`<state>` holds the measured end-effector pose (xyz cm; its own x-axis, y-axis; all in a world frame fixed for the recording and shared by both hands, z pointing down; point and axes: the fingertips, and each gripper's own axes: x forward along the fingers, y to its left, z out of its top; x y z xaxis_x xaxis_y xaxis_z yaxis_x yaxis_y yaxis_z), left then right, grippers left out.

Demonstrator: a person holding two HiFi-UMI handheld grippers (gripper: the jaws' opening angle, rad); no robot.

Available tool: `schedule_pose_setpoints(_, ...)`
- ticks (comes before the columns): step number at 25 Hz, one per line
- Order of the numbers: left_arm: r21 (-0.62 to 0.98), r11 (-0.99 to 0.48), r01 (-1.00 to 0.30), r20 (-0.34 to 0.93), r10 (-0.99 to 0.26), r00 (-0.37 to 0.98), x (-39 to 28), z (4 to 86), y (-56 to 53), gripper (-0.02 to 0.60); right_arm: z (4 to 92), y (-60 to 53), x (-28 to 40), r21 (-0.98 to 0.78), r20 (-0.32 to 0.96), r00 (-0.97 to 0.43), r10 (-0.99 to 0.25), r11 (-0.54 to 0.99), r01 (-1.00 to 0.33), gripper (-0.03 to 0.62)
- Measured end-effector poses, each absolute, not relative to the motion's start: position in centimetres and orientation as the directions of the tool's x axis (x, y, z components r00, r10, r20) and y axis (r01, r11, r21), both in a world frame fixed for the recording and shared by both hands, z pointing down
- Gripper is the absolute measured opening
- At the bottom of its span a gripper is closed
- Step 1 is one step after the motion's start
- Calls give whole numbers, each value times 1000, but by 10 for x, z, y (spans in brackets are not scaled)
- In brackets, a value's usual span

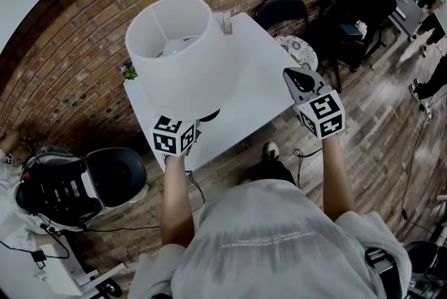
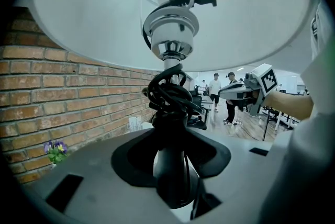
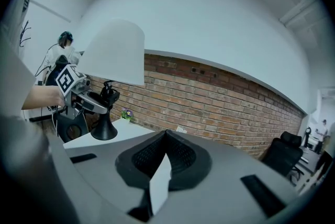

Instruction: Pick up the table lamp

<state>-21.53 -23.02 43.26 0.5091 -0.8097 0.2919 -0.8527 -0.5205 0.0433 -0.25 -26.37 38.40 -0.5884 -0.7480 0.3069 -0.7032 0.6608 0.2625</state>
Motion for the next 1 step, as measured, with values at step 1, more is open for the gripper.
schedule_pose_setpoints(1, 46, -518, -854, 293, -810, 508, -215, 435, -231, 149, 385, -265, -2, 260, 310, -590, -745, 664, -701, 0)
